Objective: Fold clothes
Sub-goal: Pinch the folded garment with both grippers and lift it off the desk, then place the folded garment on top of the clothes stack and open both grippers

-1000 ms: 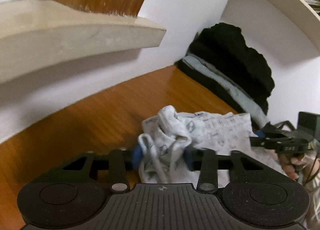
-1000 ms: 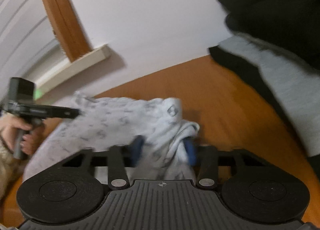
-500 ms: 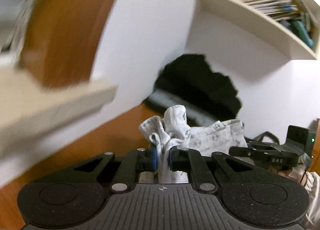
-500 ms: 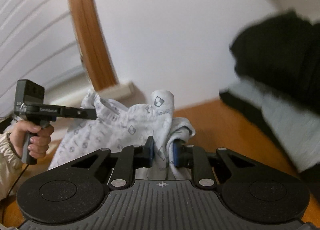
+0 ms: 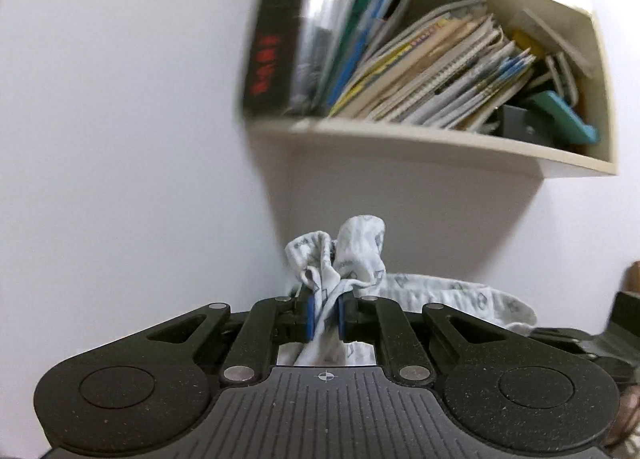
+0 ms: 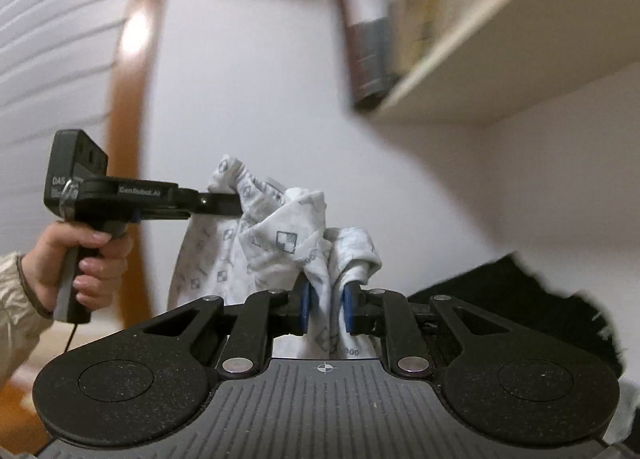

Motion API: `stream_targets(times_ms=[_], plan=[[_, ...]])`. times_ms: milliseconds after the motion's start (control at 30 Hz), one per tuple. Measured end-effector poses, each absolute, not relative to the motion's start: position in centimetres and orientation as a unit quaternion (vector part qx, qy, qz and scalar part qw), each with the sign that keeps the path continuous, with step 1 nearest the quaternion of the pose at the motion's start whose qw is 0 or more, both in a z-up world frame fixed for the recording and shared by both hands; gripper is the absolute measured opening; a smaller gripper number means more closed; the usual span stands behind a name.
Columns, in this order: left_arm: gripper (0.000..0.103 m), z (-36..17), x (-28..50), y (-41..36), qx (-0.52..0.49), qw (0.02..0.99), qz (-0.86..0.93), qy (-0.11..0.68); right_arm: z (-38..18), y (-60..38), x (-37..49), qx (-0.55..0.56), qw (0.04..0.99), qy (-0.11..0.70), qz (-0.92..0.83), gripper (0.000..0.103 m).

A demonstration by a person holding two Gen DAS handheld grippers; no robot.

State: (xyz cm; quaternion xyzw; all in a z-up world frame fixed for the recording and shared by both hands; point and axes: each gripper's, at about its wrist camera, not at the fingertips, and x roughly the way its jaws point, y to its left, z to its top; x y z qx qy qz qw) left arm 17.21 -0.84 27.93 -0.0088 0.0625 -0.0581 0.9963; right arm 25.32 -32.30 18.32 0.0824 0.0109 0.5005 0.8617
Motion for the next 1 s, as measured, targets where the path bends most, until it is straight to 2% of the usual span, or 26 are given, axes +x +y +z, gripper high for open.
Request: stream_targets(times_ms=[100, 133, 167, 200, 233, 267, 333, 367, 400, 500, 533, 600, 667, 800, 1000], plan=[[0.012, 30.4, 27.0, -2.5, 0.020, 0.994, -0.062, 0.083, 19.8, -33.5, 32.2, 0.134, 0.883, 0.038, 0.447, 0.018], [0.020, 30.1, 30.6, -2.9, 0.031, 0.993, -0.051, 0.101, 19.6, -33.8, 34.7, 0.149, 0.892, 0.059, 0.422, 0.020], [0.037, 29.8, 34.2, -3.3, 0.041, 0.991, -0.040, 0.119, 19.2, -34.0, 37.1, 0.159, 0.902, 0.080, 0.395, 0.024], [0.043, 29.0, 37.4, -3.7, 0.052, 0.989, -0.012, 0.136, 18.6, -34.1, 39.1, 0.153, 0.915, 0.093, 0.362, 0.028], [0.042, 27.6, 39.9, -4.0, 0.062, 0.986, 0.025, 0.151, 17.7, -34.1, 40.6, 0.143, 0.926, 0.108, 0.331, 0.044], [0.042, 26.2, 41.5, -4.3, 0.065, 0.984, 0.047, 0.160, 16.7, -34.3, 42.0, 0.136, 0.934, 0.128, 0.304, 0.052], [0.047, 23.9, 42.5, -4.4, 0.045, 0.984, 0.041, 0.165, 15.0, -35.2, 42.7, 0.130, 0.939, 0.127, 0.292, 0.051], [0.055, 23.0, 42.5, -4.5, 0.043, 0.985, 0.034, 0.167, 14.4, -35.5, 42.7, 0.127, 0.940, 0.126, 0.290, 0.051], [0.058, 22.3, 42.3, -4.6, 0.048, 0.984, 0.031, 0.169, 14.1, -35.7, 42.5, 0.126, 0.939, 0.125, 0.294, 0.051], [0.062, 21.4, 40.5, -4.7, 0.042, 0.983, 0.026, 0.177, 14.2, -35.3, 41.0, 0.115, 0.937, 0.104, 0.313, 0.054], [0.069, 21.1, 39.9, -4.7, 0.039, 0.983, 0.024, 0.180, 14.4, -34.9, 40.4, 0.108, 0.935, 0.098, 0.322, 0.057], [0.073, 21.1, 38.0, -4.9, 0.029, 0.983, 0.016, 0.181, 14.8, -33.7, 38.8, 0.095, 0.930, 0.092, 0.344, 0.060], [0.078, 21.3, 35.5, -5.4, 0.028, 0.983, 0.007, 0.183, 15.2, -32.3, 37.1, 0.084, 0.923, 0.090, 0.365, 0.068], [0.080, 21.9, 29.7, -6.4, 0.032, 0.982, 0.004, 0.187, 15.6, -29.6, 32.4, 0.070, 0.906, 0.095, 0.407, 0.079], [0.084, 21.1, 18.5, -5.7, 0.015, 0.980, 0.006, 0.196, 15.3, -27.1, 24.2, 0.052, 0.880, 0.153, 0.446, 0.097]])
